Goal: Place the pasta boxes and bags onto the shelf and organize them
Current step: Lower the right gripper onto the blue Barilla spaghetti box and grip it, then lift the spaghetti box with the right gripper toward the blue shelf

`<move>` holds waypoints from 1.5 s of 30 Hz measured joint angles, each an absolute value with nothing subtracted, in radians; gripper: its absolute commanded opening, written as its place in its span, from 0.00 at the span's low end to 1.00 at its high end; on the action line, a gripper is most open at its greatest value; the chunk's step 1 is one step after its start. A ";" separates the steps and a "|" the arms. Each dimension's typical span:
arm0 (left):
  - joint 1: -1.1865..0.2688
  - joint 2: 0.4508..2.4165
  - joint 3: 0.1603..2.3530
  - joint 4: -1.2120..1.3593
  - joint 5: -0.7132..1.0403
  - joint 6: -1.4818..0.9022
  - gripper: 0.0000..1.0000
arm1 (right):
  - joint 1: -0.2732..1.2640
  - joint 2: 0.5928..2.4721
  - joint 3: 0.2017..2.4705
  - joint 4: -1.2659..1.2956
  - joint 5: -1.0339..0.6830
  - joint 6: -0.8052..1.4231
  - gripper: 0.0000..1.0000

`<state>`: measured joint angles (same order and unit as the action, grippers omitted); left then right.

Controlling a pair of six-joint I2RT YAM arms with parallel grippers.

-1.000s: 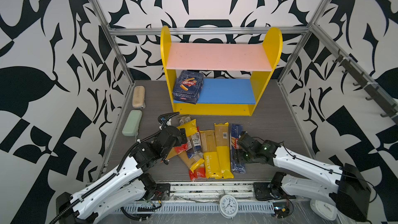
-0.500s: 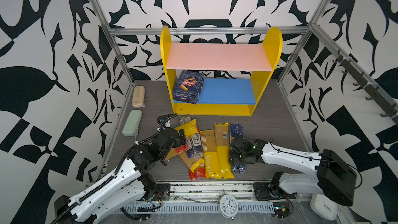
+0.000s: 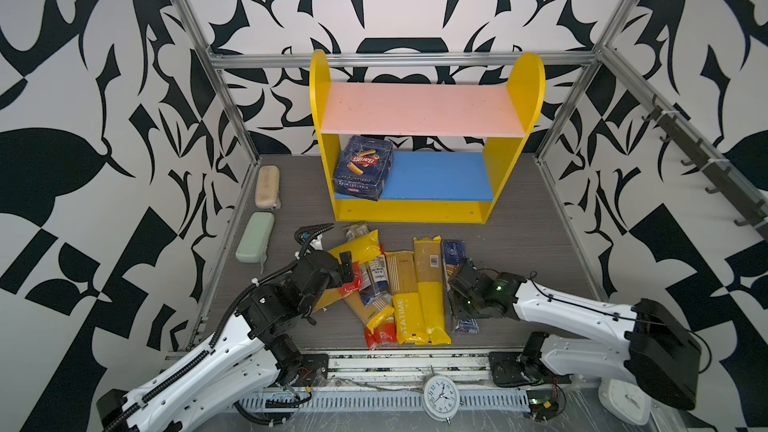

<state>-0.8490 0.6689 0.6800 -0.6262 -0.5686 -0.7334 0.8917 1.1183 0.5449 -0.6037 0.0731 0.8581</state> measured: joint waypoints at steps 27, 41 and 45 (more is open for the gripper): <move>-0.849 0.655 0.706 -0.690 -0.601 -0.752 0.99 | 0.892 0.781 0.551 -0.689 -0.062 0.860 0.35; -0.849 0.691 0.741 -0.697 -0.605 -0.751 0.99 | 0.892 0.803 0.730 -0.747 -0.035 0.791 0.34; -0.849 0.690 0.741 -0.697 -0.605 -0.752 0.99 | 0.892 0.863 0.801 -0.752 -0.014 0.757 0.34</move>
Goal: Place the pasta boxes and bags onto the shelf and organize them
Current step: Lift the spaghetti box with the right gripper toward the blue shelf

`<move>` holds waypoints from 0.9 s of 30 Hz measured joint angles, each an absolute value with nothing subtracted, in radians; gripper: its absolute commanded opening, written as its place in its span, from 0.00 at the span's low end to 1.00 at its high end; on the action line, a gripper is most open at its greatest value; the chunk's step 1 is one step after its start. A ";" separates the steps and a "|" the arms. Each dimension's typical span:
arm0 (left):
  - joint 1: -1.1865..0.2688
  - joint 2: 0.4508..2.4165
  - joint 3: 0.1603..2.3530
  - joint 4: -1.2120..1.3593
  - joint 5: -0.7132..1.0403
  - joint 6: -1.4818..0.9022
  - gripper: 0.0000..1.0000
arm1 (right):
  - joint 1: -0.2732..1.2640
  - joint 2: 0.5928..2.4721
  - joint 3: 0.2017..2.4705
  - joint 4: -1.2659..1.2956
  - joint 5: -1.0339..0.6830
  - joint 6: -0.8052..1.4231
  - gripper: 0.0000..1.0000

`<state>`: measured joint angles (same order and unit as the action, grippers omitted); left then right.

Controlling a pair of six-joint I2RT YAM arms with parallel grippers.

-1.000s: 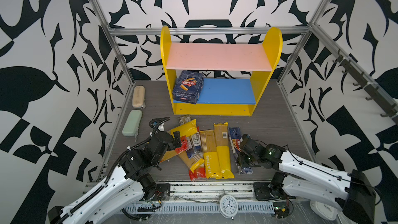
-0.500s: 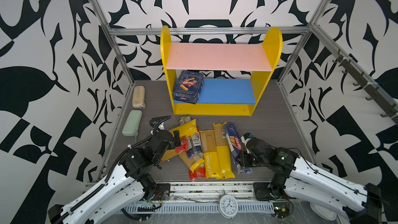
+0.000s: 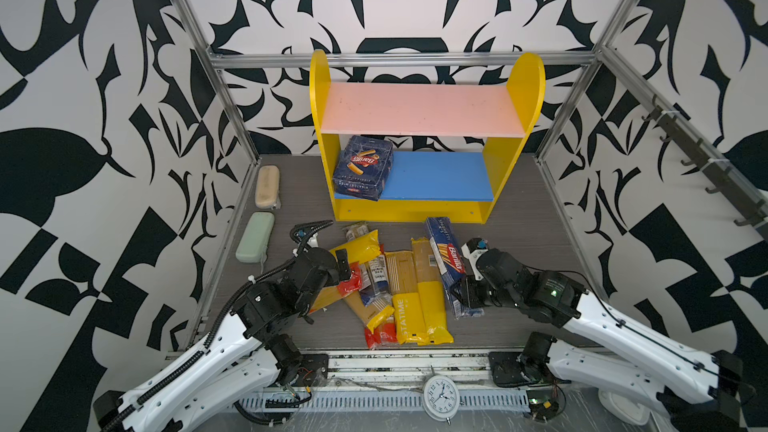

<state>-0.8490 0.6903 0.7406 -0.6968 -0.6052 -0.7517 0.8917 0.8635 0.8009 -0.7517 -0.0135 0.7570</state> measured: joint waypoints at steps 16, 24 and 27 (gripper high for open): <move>-0.849 0.648 0.731 -0.701 -0.606 -0.756 0.99 | 0.725 1.177 1.117 -0.698 -0.023 0.590 0.31; -0.849 0.653 0.726 -0.701 -0.622 -0.755 0.99 | 0.586 1.403 1.262 -0.656 -0.052 0.541 0.31; -0.849 0.665 0.726 -0.701 -0.628 -0.754 0.99 | 0.555 1.485 1.325 -0.637 -0.056 0.523 0.31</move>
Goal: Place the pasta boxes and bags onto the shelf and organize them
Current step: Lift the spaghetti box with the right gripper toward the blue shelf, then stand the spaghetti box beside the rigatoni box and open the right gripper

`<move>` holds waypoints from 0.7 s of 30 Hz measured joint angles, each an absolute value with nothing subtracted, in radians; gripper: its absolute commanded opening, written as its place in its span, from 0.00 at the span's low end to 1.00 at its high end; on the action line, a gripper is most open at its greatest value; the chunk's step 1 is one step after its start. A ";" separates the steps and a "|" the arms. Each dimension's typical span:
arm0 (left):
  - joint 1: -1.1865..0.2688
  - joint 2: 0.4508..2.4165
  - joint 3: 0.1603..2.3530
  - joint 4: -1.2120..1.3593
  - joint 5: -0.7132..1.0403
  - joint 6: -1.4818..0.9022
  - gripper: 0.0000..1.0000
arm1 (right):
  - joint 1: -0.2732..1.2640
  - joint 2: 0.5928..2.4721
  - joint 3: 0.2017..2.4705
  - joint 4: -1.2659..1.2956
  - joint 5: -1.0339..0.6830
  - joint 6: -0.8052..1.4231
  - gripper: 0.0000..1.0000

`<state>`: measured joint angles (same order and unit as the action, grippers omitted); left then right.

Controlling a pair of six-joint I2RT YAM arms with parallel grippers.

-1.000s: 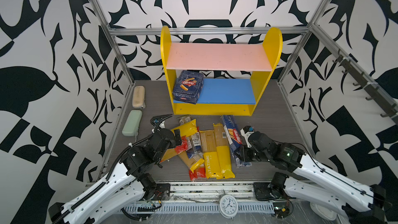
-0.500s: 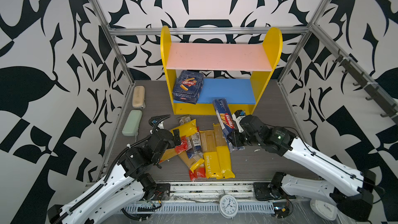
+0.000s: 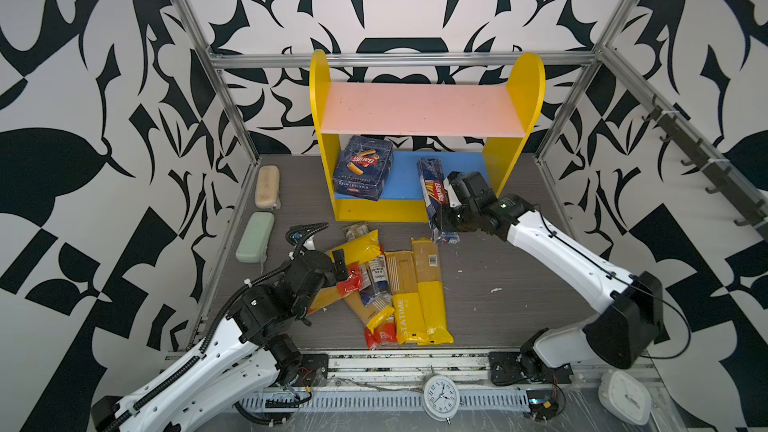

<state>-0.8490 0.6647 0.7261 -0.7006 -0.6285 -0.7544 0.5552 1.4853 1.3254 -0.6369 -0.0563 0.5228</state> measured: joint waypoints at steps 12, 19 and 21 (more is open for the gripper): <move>-0.849 0.732 0.725 -0.697 -0.629 -0.747 0.99 | 0.512 1.837 1.618 -0.560 -0.056 0.520 0.41; -0.849 0.727 0.718 -0.692 -0.628 -0.743 0.99 | 0.513 1.953 1.778 -0.517 -0.083 0.537 0.65; -0.849 0.721 0.714 -0.692 -0.628 -0.743 0.99 | 0.513 1.961 1.802 -0.505 -0.089 0.537 0.68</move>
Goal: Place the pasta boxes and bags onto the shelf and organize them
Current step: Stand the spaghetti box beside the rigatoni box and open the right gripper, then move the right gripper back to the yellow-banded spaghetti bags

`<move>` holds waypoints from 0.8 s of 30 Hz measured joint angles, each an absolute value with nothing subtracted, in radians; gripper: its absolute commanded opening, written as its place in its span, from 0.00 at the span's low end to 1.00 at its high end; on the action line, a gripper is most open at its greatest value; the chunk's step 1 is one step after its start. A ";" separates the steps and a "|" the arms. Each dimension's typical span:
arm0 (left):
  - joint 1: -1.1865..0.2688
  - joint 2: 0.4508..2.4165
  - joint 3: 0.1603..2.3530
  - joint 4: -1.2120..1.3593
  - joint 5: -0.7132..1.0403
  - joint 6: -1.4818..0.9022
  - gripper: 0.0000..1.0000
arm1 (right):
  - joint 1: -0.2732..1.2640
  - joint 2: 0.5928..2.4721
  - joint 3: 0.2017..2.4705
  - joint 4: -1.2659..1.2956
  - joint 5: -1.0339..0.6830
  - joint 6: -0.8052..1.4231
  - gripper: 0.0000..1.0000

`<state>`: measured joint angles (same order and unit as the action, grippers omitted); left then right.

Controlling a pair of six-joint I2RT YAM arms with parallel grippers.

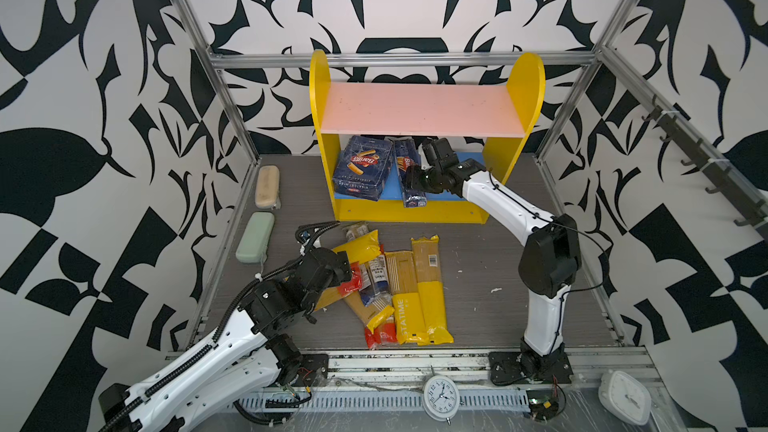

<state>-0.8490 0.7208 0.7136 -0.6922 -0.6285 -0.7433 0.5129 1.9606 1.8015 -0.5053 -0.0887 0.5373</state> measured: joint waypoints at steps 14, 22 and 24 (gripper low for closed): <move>-0.848 0.645 0.708 -0.696 -0.623 -0.766 0.99 | 0.513 1.790 1.643 -0.480 -0.092 0.537 0.72; -0.848 0.603 0.708 -0.719 -0.613 -0.787 0.99 | 0.553 1.517 1.351 -0.485 -0.063 0.530 0.74; -0.848 0.603 0.708 -0.730 -0.613 -0.790 0.99 | 0.583 1.457 1.269 -0.491 -0.051 0.531 0.74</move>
